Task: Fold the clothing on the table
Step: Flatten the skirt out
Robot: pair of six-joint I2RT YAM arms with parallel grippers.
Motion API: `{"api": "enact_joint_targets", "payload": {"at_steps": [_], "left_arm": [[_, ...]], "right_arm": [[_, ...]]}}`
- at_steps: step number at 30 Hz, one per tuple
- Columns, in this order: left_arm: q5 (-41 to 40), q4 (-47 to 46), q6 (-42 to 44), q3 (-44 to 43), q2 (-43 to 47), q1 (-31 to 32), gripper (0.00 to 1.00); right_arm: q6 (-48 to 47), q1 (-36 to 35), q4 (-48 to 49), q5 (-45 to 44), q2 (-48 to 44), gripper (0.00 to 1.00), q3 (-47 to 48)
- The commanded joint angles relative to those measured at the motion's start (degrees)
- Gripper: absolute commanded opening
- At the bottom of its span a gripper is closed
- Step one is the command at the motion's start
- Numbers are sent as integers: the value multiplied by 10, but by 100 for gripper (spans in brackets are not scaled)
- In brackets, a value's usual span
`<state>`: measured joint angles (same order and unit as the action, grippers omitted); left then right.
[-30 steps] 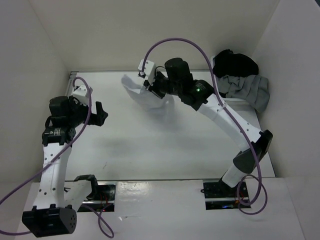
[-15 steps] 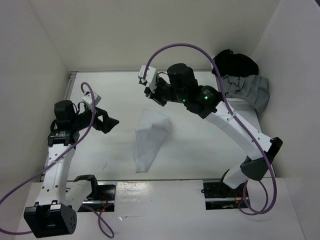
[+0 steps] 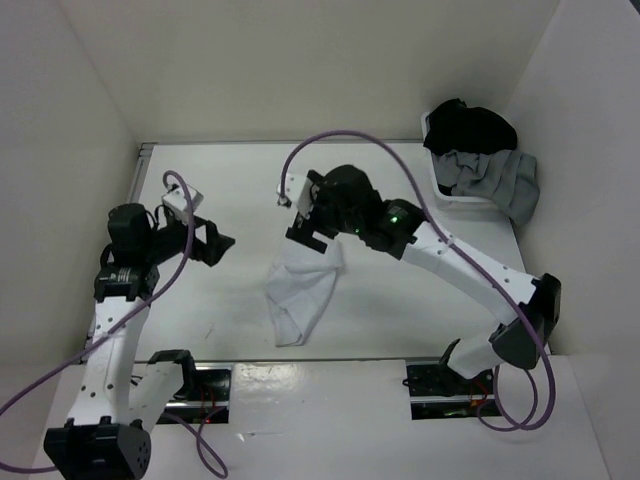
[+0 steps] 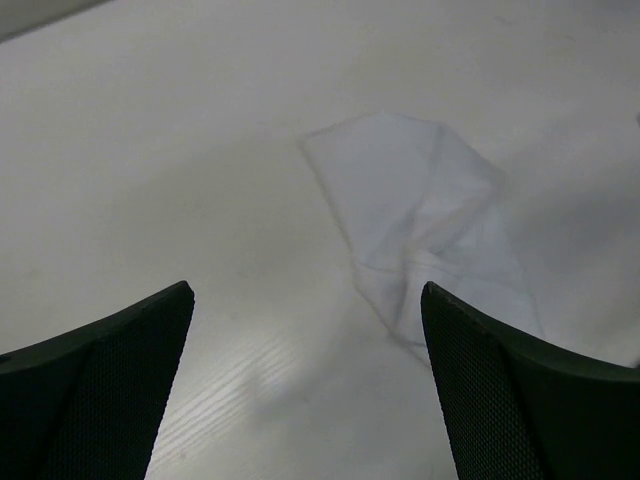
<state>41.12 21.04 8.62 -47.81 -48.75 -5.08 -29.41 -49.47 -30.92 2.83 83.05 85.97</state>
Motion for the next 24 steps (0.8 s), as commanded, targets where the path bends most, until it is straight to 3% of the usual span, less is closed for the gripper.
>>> {"api": "enact_joint_targets", "payload": {"at_steps": [1,4,7,14,24], "left_arm": [[-269,-41,-127,-37,37,-20,100],[-418,-30,-170,-37,72,-52,100],[-474,-1,-188,-37,87,-79,100],[-448,5,-196,-25,86,-157,100],[-430,-6,-186,-14,88,-157,100]], "right_arm": [[-56,-34,61,-76,19,95,-75],[-75,-48,83,-97,49,95,-101],[-83,-48,89,-67,90,95,-86],[-117,-87,61,-37,194,95,-14],[-149,-126,-15,14,294,94,69]]}}
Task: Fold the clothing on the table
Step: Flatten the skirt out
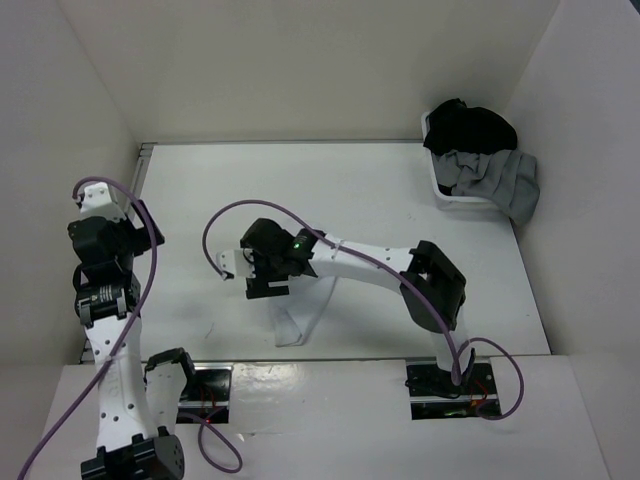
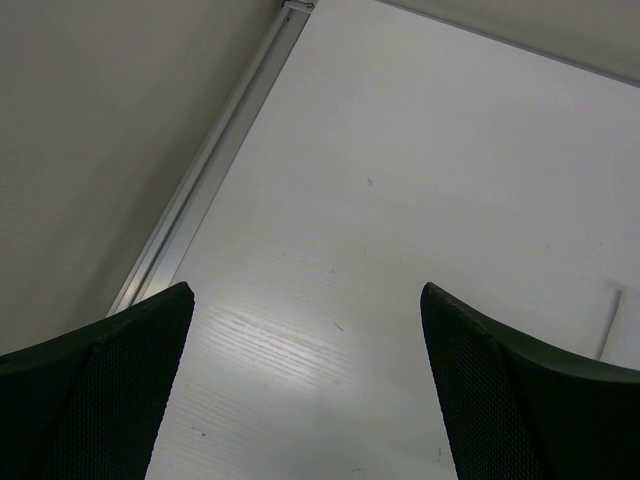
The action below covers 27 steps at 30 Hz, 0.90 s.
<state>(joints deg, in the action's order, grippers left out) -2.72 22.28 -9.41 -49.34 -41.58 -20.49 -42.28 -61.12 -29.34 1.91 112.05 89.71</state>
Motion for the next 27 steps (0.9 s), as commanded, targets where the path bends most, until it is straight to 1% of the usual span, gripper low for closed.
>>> {"api": "enact_joint_targets", "payload": {"at_steps": [1,7,12,22,25,26,27], "left_arm": [[9,-18,0,6,16,-3,100],[26,-23,0,7,16,-3,100],[38,-23,5,7,16,-3,100],[49,-23,11,12,26,-3,100],[54,-23,11,12,26,-3,100],[54,-23,11,12,26,-3,100],[54,-23,11,17,32,-3,100]], "right_arm": [[-28,-9,-38,28,4,94,32],[-53,-9,-46,35,-2,94,3],[-59,-9,-46,35,10,93,3],[-70,-9,-57,46,50,90,41],[-70,-9,-57,46,55,87,46],[-70,-9,-62,46,55,85,52],[-70,-9,-63,46,55,80,52]]}}
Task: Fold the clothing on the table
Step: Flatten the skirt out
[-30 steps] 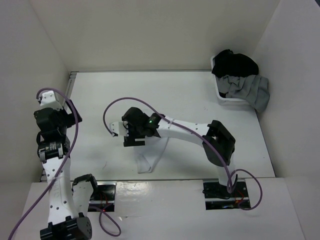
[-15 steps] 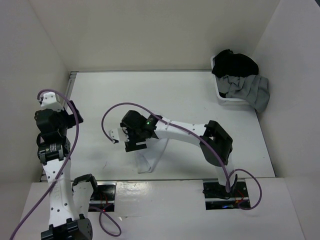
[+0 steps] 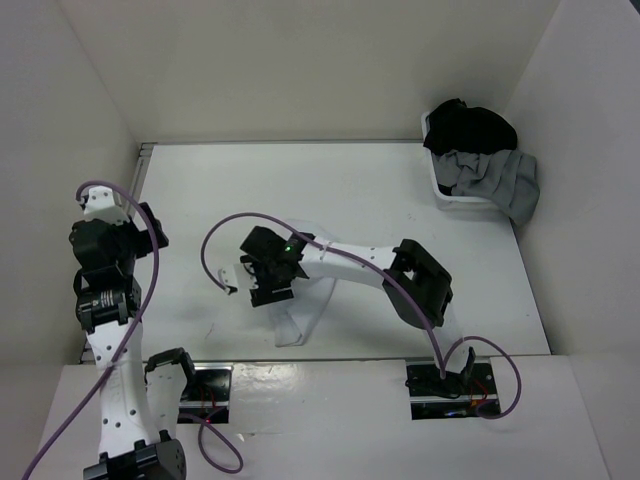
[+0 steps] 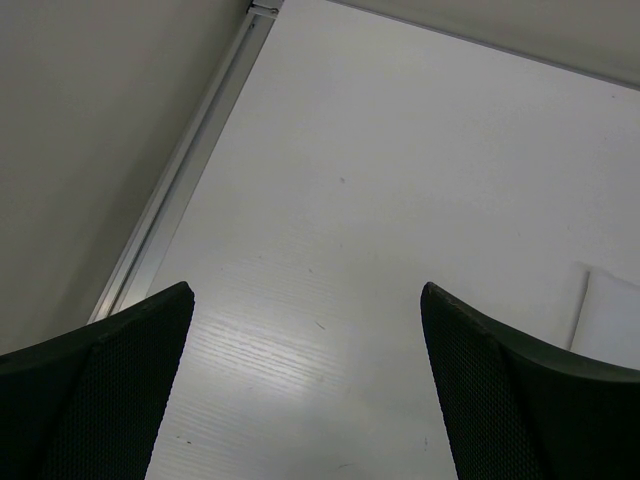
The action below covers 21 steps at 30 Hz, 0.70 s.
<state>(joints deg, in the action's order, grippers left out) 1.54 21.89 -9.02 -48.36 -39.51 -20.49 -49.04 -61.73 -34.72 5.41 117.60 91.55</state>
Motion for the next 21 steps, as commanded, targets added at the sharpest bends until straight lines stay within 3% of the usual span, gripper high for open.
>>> {"api": "enact_joint_targets", "payload": {"at_steps": [1,6,9,14,15,16,18,19,21], "left_arm": [[18,-19,7,7,11,-3,100],[23,-19,12,7,11,-3,100],[23,-19,12,7,16,-3,100],[29,-19,12,7,16,-3,100],[34,-19,12,7,16,-3,100],[34,-19,12,7,16,-3,100],[34,-19,17,7,16,-3,100],[40,-19,17,7,16,-3,100],[40,-19,17,7,16,-3,100]], "right_arm": [[-3,-3,-9,11,0,76,41],[3,-3,-9,11,10,44,52],[8,-3,-9,11,11,31,52],[8,-3,-9,11,16,17,52],[8,-3,-9,11,16,4,52],[8,-3,-2,6,16,1,47],[8,-3,-2,6,16,4,47],[17,-3,3,0,16,18,47],[18,-3,4,-7,16,31,47]]}}
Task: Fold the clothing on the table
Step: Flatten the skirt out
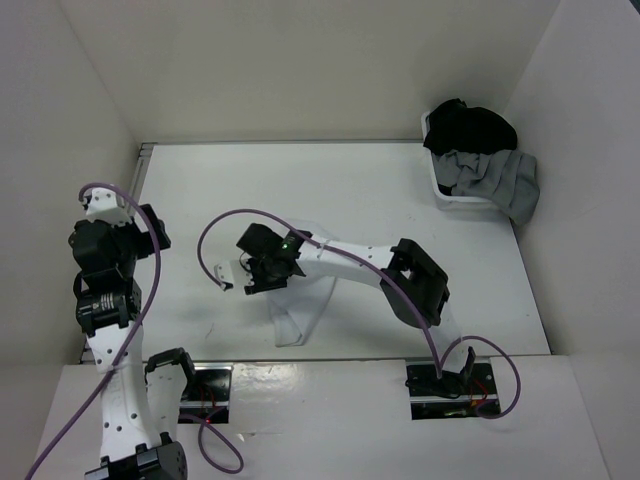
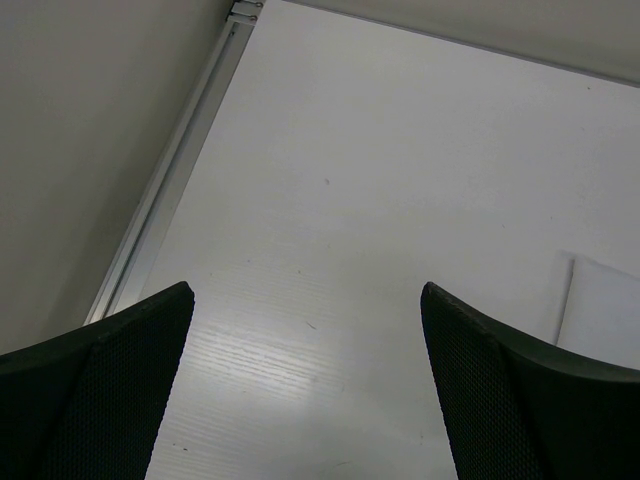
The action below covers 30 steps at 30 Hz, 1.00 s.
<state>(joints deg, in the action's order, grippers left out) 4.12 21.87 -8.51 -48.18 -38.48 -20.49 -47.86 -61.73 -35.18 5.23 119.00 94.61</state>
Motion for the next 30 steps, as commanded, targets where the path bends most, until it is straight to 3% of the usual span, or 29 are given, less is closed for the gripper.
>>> {"api": "enact_joint_targets", "payload": {"at_steps": [1,4,5,14,23,27,28,30], "left_arm": [[14,-19,12,5,6,-3,100],[14,-19,12,5,6,-3,100],[14,-19,12,5,11,-3,100],[38,-19,17,11,11,-3,100],[49,-19,23,11,11,-3,100],[55,-19,23,11,11,-3,100],[55,-19,23,11,11,-3,100],[61,-19,23,11,11,-3,100]], "right_arm": [[14,-3,8,-6,2,47,16],[41,-8,22,-45,-3,83,29],[49,-8,22,-51,-3,84,30],[30,-19,0,-27,9,87,30],[-10,-19,-26,1,38,83,24],[-15,-19,-31,7,43,64,24],[-15,-19,-31,7,43,40,24],[-8,-19,-22,-7,43,0,24]]}}
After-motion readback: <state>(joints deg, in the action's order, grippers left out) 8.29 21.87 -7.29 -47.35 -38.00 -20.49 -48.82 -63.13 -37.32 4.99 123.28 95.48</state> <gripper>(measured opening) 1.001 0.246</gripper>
